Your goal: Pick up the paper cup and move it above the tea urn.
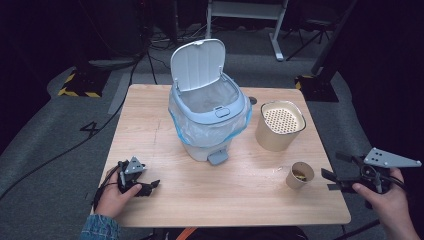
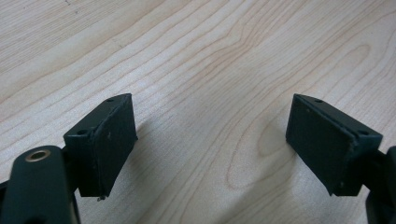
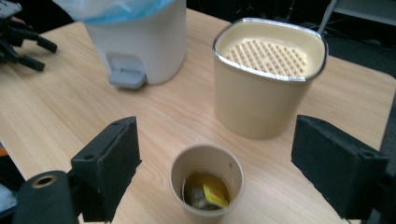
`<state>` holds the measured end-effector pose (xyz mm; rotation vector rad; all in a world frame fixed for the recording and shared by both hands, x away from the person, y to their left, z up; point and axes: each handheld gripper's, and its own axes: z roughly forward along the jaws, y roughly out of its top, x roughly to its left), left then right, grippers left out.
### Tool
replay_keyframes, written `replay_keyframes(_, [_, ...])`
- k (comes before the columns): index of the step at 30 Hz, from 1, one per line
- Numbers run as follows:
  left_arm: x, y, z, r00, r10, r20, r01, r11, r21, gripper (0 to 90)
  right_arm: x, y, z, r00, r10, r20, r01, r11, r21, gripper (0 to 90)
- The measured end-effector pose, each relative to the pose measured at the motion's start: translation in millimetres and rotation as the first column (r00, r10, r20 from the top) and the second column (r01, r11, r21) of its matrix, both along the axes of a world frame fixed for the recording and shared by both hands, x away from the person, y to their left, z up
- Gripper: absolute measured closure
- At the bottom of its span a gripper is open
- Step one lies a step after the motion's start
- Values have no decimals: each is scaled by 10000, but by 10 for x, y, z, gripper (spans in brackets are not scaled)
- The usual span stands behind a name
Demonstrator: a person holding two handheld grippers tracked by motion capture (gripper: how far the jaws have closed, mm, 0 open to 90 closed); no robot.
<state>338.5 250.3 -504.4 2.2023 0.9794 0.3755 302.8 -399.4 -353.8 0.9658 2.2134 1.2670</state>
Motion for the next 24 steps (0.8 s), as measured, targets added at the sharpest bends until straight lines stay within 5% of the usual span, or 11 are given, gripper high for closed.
replay_keyframes(8, [3, -6, -4, 10000, 21, -39, -21, 10000, -34, 150, -144, -153, -348, 9994, -142, -304, 132, 9994, -329, 159])
replay_keyframes(13, [4, -6, -4, 10000, 19, -42, -19, 10000, -31, 149, -174, -200, -661, 9949, -344, -948, 327, 9993, -188, 158])
replay_keyframes(24, [3, -7, -4, 10000, 24, -42, -24, 10000, -32, 149, -12, -83, -1056, 9901, -159, -1394, 156, 9999, -29, 165])
